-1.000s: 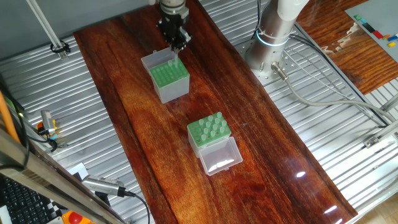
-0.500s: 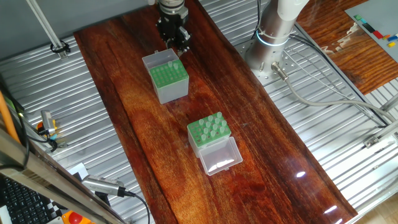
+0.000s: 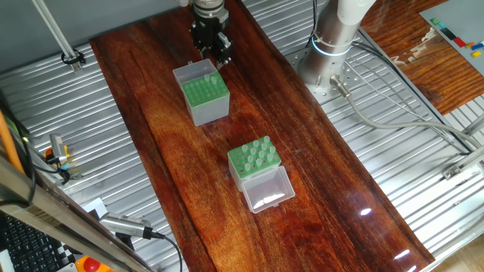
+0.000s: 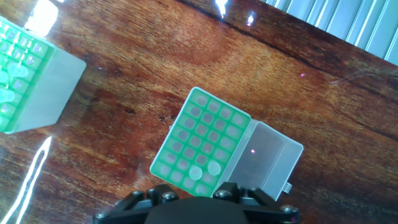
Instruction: Transfer all large pipette tips from one holder to another
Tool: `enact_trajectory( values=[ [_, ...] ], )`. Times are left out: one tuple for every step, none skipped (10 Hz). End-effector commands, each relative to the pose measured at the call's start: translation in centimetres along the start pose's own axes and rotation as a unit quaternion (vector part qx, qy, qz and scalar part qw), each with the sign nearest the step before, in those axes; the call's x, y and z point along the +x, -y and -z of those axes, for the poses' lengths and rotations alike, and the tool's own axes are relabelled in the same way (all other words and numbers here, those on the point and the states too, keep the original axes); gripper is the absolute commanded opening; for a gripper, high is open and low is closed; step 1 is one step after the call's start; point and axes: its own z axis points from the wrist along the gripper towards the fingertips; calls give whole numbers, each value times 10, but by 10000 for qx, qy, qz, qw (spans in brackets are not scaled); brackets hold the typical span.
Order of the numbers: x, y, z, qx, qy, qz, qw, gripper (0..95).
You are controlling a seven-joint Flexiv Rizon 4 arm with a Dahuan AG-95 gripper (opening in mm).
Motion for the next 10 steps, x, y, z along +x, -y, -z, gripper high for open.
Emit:
enact_trajectory(
  values=[
    [1, 0, 0, -4, 9, -1, 10000, 380],
    [1, 0, 0, -115, 66, -76, 9999, 380],
    [1, 0, 0, -251, 113, -273, 9992, 380],
    [1, 0, 0, -223, 89, -353, 9991, 380],
    [1, 0, 0, -186, 62, -592, 9981, 380],
    [1, 0, 0, -162, 50, -720, 9973, 380],
    [1, 0, 0, -178, 32, -946, 9954, 380],
    [1, 0, 0, -171, -18, -1056, 9943, 190],
    [1, 0, 0, -186, -53, -1001, 9948, 190],
    [1, 0, 0, -191, -68, -858, 9961, 190]
  ],
)
